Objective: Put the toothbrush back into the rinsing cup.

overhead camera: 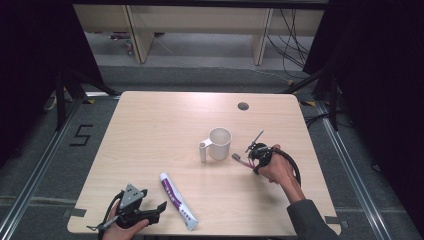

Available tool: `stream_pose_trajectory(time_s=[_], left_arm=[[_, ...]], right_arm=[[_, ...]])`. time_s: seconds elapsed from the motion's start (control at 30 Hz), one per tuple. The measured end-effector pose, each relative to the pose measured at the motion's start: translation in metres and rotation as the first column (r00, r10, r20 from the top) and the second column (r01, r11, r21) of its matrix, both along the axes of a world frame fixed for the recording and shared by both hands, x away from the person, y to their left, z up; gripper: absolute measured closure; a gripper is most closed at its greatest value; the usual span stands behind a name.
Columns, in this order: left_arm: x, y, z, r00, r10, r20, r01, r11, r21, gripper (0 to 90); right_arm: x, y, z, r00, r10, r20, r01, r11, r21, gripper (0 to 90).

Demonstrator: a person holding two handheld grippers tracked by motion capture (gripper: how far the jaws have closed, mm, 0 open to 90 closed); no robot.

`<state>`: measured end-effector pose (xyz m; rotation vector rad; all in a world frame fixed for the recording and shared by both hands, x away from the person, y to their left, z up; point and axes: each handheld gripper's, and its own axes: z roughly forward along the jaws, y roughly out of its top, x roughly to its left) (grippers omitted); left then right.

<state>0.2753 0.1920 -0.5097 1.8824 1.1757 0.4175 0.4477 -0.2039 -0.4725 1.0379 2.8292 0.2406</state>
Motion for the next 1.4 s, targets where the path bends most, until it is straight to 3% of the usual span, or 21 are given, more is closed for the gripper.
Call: stream_pose_trajectory(time_s=[0.07, 0.17, 0.27, 0.47, 0.5, 0.53, 0.57, 0.73, 0.77, 0.83, 0.93, 1.17, 1.2, 1.3, 1.33, 1.4], left_arm=[[0.000, 0.000, 0.000, 1.0000, 0.000, -0.001, 0.000, 1.0000, 0.000, 17.2], [0.000, -0.001, 0.000, 1.0000, -0.005, -0.003, 0.005, 1.0000, 0.005, 17.2], [0.000, -0.002, 0.000, 1.0000, -0.006, -0.002, 0.006, 1.0000, 0.003, 17.2], [0.000, 0.000, 0.000, 1.0000, -0.006, -0.002, 0.006, 1.0000, 0.003, 17.2], [0.000, -0.001, 0.000, 1.0000, -0.002, -0.003, 0.002, 1.0000, 0.010, 17.2], [0.000, -0.001, 0.000, 1.0000, -0.003, -0.002, 0.003, 1.0000, 0.002, 17.2], [0.000, -0.001, 0.001, 1.0000, -0.006, -0.004, 0.006, 1.0000, 0.007, 17.2], [0.000, 0.000, 0.000, 1.0000, -0.004, -0.001, 0.004, 1.0000, 0.001, 17.2], [-0.001, -0.001, 0.001, 1.0000, -0.004, 0.000, 0.004, 1.0000, 0.001, 17.2], [-0.001, -0.001, 0.001, 1.0000, -0.006, -0.002, 0.006, 1.0000, 0.003, 17.2], [0.000, -0.001, 0.000, 1.0000, -0.006, -0.004, 0.006, 1.0000, 0.001, 17.2], [-0.001, -0.001, 0.001, 1.0000, -0.009, -0.004, 0.009, 0.9999, 0.007, 17.2], [-0.001, -0.002, 0.001, 1.0000, -0.006, -0.002, 0.006, 1.0000, -0.002, 17.2], [-0.001, -0.002, 0.001, 1.0000, -0.004, -0.002, 0.004, 1.0000, -0.002, 17.2], [-0.001, -0.002, 0.000, 1.0000, -0.006, -0.003, 0.006, 1.0000, -0.002, 17.2], [0.000, -0.002, 0.000, 1.0000, 0.000, -0.005, 0.000, 1.0000, -0.003, 17.2]], right_arm=[[0.001, 0.000, 0.002, 1.0000, 0.000, -0.008, 0.000, 1.000, -0.006, 84.2], [0.001, 0.000, 0.009, 0.9997, 0.018, 0.019, -0.018, 0.999, 0.032, 79.5], [0.005, -0.002, 0.013, 0.9985, 0.007, 0.055, -0.007, 1.000, -0.002, 74.1], [0.008, -0.001, 0.006, 0.9992, 0.025, 0.031, -0.023, 0.999, -0.043, 72.6], [0.012, -0.001, 0.004, 0.9972, 0.069, 0.029, -0.068, 0.997, -0.045, 72.9], [0.010, 0.002, 0.003, 0.9993, 0.035, 0.015, -0.035, 0.999, -0.037, 73.1], [0.012, 0.002, 0.003, 0.9985, 0.054, 0.001, -0.054, 0.998, -0.044, 74.2], [0.013, 0.006, 0.001, 0.9994, 0.028, -0.018, -0.029, 0.998, -0.048, 78.8], [0.015, 0.005, 0.000, 0.9987, 0.046, -0.021, -0.047, 0.997, -0.056, 79.2], [0.016, 0.007, -0.001, 0.9985, 0.024, -0.049, -0.027, 0.997, -0.072, 81.0], [0.017, 0.007, -0.001, 0.9975, 0.039, -0.058, -0.043, 0.996, -0.080, 81.9], [0.014, 0.014, 0.000, 0.9961, 0.017, -0.087, -0.026, 0.994, -0.107, 83.5], [0.016, 0.013, -0.001, 0.9957, 0.049, -0.078, -0.057, 0.992, -0.111, 83.5], [0.014, 0.013, 0.000, 0.9963, 0.036, -0.078, -0.044, 0.993, -0.105, 83.6], [0.013, 0.012, 0.005, 0.9967, 0.039, -0.071, -0.045, 0.996, -0.077, 83.6], [0.012, 0.009, 0.011, 0.9982, 0.027, -0.054, -0.031, 0.996, -0.080, 83.6]])
